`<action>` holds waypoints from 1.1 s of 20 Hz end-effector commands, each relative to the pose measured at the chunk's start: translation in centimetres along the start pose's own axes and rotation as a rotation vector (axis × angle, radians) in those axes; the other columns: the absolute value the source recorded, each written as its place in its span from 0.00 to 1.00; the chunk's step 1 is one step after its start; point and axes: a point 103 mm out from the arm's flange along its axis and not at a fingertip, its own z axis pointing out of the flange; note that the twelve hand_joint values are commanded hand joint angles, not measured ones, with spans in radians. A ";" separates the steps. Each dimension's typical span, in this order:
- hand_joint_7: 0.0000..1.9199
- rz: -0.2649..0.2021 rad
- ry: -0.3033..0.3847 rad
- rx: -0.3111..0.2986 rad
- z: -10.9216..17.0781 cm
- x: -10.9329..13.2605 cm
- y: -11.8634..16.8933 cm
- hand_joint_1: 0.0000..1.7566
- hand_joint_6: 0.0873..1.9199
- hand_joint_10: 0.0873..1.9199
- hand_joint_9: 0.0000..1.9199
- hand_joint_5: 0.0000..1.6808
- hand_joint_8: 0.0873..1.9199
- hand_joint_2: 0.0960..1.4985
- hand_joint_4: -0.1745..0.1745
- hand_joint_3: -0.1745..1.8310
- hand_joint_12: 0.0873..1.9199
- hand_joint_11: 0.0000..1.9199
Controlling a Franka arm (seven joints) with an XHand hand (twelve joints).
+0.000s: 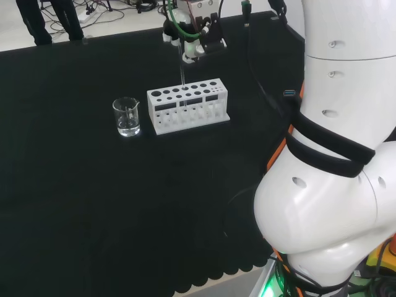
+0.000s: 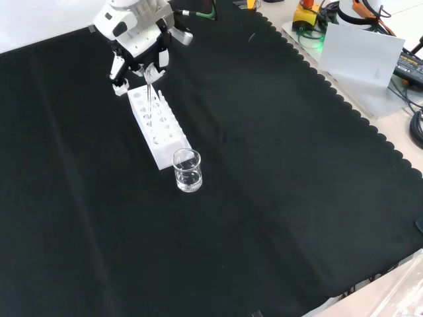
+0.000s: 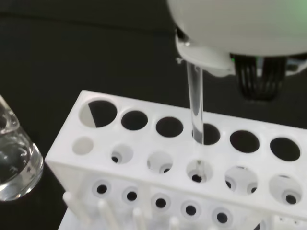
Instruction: Put the glass rod back on the white test tube rack.
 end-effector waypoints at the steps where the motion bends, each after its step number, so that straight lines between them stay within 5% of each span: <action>1: 0.35 -0.004 -0.003 0.004 0.0 0.1 -0.2 0.94 0.27 0.02 0.86 0.18 0.38 0.19 0.00 0.51 0.33 0.84; 22: 0.36 0.019 0.009 -0.041 -2.9 -1.9 -2.5 0.94 0.24 0.00 0.87 0.20 0.37 0.19 0.00 0.51 0.32 0.84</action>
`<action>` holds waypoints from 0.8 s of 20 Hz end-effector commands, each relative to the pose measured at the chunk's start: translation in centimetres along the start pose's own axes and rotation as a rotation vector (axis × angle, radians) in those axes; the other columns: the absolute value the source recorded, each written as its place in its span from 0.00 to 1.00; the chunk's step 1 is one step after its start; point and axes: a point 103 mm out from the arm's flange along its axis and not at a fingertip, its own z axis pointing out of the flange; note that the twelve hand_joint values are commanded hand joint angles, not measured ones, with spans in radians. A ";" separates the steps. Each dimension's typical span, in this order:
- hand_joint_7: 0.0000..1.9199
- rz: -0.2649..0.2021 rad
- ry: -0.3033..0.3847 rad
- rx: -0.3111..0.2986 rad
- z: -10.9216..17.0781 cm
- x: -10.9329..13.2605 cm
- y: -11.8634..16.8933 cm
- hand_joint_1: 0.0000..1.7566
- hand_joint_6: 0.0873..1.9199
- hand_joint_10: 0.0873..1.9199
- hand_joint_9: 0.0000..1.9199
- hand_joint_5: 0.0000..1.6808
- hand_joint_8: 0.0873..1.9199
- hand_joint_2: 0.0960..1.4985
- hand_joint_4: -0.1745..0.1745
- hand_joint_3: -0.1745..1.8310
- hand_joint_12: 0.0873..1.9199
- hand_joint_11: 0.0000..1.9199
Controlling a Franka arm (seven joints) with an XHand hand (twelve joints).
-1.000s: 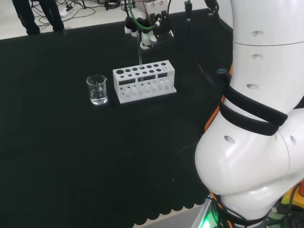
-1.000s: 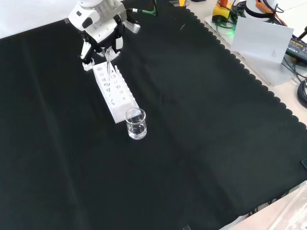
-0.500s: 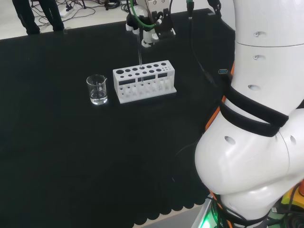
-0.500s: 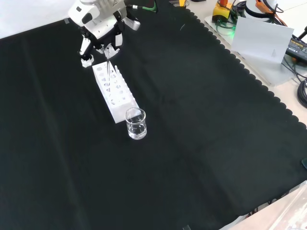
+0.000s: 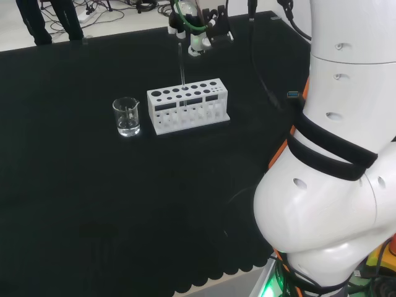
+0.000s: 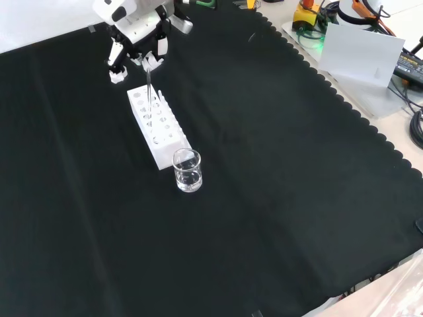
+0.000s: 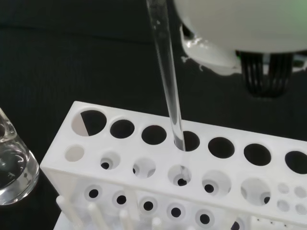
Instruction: Put the glass rod back on the white test tube rack.
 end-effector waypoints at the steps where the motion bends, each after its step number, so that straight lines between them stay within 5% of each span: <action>1: 0.37 0.008 0.010 -0.022 -1.0 -0.7 -1.3 0.94 0.25 0.00 0.87 0.22 0.37 0.19 0.00 0.51 0.32 0.84; 16: 0.42 0.005 0.037 -0.064 -3.0 -1.7 -4.3 0.94 0.36 0.00 0.88 0.33 0.34 0.17 0.00 0.52 0.32 0.84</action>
